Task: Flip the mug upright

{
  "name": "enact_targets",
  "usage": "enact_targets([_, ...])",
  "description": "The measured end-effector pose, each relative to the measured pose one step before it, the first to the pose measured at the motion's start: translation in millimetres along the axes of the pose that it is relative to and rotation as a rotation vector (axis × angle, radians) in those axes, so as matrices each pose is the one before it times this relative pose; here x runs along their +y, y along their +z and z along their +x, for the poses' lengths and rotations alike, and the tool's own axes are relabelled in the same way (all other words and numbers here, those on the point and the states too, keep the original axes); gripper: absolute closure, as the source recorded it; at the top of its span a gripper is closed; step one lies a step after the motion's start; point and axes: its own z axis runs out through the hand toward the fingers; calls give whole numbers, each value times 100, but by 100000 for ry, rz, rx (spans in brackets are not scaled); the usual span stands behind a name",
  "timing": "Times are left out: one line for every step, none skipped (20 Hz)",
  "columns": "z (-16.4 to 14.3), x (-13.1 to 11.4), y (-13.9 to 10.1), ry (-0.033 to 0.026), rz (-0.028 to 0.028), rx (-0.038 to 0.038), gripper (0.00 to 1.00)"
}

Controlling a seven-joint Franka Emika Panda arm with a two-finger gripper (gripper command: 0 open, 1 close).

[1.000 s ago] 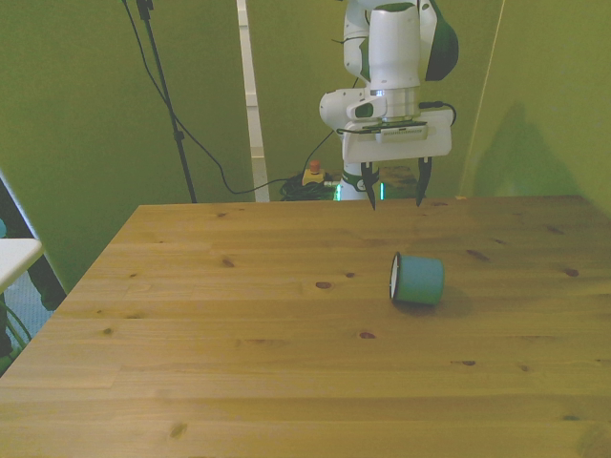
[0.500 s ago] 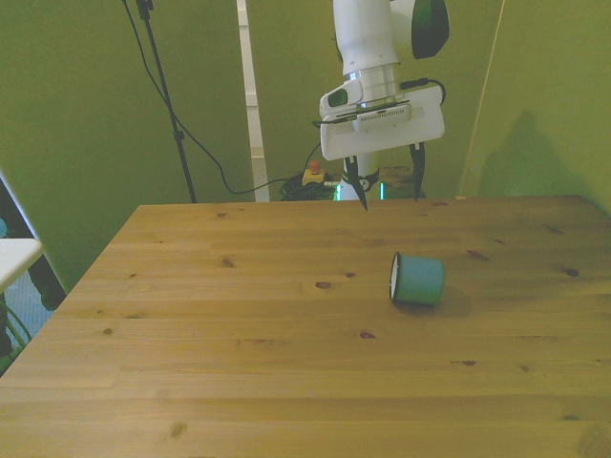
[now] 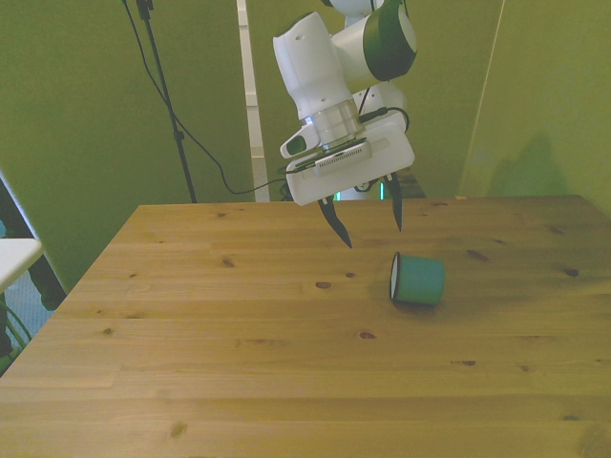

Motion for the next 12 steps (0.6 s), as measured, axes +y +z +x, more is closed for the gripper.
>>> enact_targets([25,-108,190,-760,1256,-1369,0])
enact_targets([56,-50,292,-1140,1470,-1580,0])
enact_targets([120,38,285,-1107,1281,-1352,0])
enact_targets([195,88,227,-661,790,-893,0])
enact_targets([162,125,201,-436,771,-1345,0])
enact_targets([190,196,183,-72,656,-1150,0])
enact_targets([134,238,214,93,662,-1367,0])
enact_targets([140,247,243,297,1167,-1220,0])
enact_targets([122,273,297,643,1374,-1497,0])
enact_targets([149,239,331,636,1240,-960,0])
enact_targets([141,229,359,751,1318,-985,0])
enact_targets([165,203,315,594,1542,-754,0])
